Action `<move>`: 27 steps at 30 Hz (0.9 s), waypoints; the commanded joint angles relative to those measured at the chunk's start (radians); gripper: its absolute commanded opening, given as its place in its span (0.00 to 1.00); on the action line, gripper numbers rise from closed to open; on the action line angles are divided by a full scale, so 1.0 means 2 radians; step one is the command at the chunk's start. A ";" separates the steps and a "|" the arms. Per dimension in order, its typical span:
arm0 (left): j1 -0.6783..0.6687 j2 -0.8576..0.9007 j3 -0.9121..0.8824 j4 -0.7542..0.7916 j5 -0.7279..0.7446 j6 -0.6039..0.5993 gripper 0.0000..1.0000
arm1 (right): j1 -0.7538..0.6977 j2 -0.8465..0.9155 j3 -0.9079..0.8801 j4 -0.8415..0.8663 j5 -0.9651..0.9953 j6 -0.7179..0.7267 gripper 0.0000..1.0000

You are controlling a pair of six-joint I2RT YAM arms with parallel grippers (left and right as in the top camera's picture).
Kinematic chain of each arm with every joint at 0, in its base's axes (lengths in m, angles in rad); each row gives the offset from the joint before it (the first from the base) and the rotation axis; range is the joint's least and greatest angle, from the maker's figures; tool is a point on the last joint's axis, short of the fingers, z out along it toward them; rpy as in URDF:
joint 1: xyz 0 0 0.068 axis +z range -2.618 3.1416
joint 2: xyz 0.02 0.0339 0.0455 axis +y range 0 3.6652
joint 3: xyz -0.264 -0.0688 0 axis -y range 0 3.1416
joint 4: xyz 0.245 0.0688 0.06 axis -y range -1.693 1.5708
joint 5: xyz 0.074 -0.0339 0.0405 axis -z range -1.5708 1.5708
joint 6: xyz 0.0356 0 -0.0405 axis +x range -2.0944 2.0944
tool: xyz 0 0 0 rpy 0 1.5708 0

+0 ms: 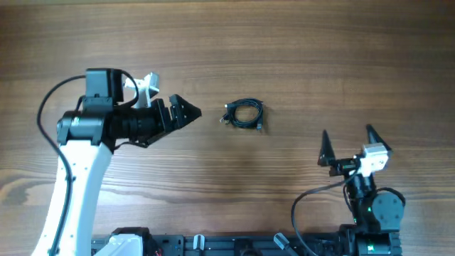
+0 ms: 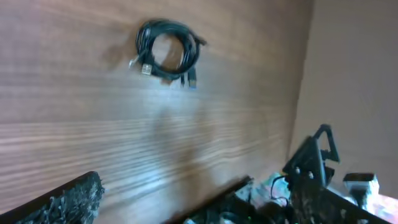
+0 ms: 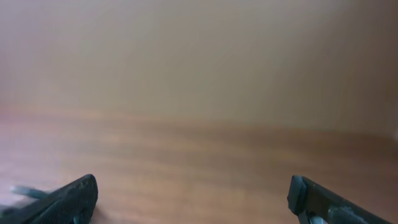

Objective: Untangle cables
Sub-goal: 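Move both grippers toward the black cable bundle from either side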

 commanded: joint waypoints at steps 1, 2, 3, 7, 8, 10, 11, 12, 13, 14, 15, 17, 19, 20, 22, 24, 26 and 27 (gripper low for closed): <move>-0.002 0.024 0.006 -0.008 0.021 -0.005 1.00 | -0.001 -0.001 -0.001 0.013 -0.223 0.242 1.00; -0.005 0.027 0.006 -0.008 0.021 -0.005 1.00 | -0.001 -0.001 -0.001 0.018 -0.224 0.316 1.00; -0.009 0.028 0.006 -0.008 0.021 -0.005 1.00 | -0.001 -0.001 -0.001 0.019 -0.221 0.383 1.00; -0.025 0.029 0.006 -0.008 0.019 -0.005 1.00 | -0.002 -0.001 0.006 0.145 -0.229 0.424 1.00; -0.030 0.029 0.006 -0.008 0.014 -0.005 1.00 | -0.002 -0.001 0.016 0.159 -0.221 0.424 1.00; -0.049 0.029 0.006 -0.006 -0.023 -0.006 1.00 | -0.002 0.003 0.074 0.140 -0.180 0.411 1.00; -0.055 0.030 0.006 -0.006 -0.037 -0.006 1.00 | -0.002 0.008 0.099 0.124 -0.175 0.394 1.00; -0.061 0.030 0.006 -0.006 -0.048 -0.007 1.00 | -0.002 0.017 0.128 0.099 -0.174 0.372 1.00; -0.070 0.033 0.006 -0.006 -0.065 -0.019 1.00 | -0.002 0.038 0.189 0.039 -0.174 0.333 1.00; -0.076 0.036 0.006 -0.006 -0.079 -0.033 1.00 | -0.002 0.061 0.240 -0.018 -0.174 0.299 1.00; -0.082 0.040 0.006 -0.006 -0.093 -0.047 1.00 | -0.002 0.083 0.283 -0.066 -0.175 0.272 1.00; -0.094 0.052 0.006 -0.005 -0.112 -0.057 1.00 | -0.002 0.152 0.393 -0.189 -0.175 0.216 1.00; -0.102 0.068 0.006 0.003 -0.114 -0.058 1.00 | -0.001 0.256 0.535 -0.357 -0.178 0.165 1.00; -0.103 0.074 0.006 0.009 -0.114 -0.058 1.00 | -0.001 0.285 0.571 -0.401 -0.187 0.155 1.00; -0.103 0.088 0.006 0.020 -0.114 -0.058 1.00 | -0.001 0.348 0.638 -0.463 -0.243 0.156 1.00; -0.103 0.103 0.006 0.026 -0.114 -0.058 1.00 | -0.001 0.390 0.660 -0.489 -0.320 0.179 1.00; -0.103 0.116 0.006 0.029 -0.114 -0.058 1.00 | -0.001 0.423 0.657 -0.500 -0.338 0.176 1.00; -0.104 0.122 0.006 0.029 -0.114 -0.058 1.00 | -0.001 0.439 0.657 -0.511 -0.338 0.168 1.00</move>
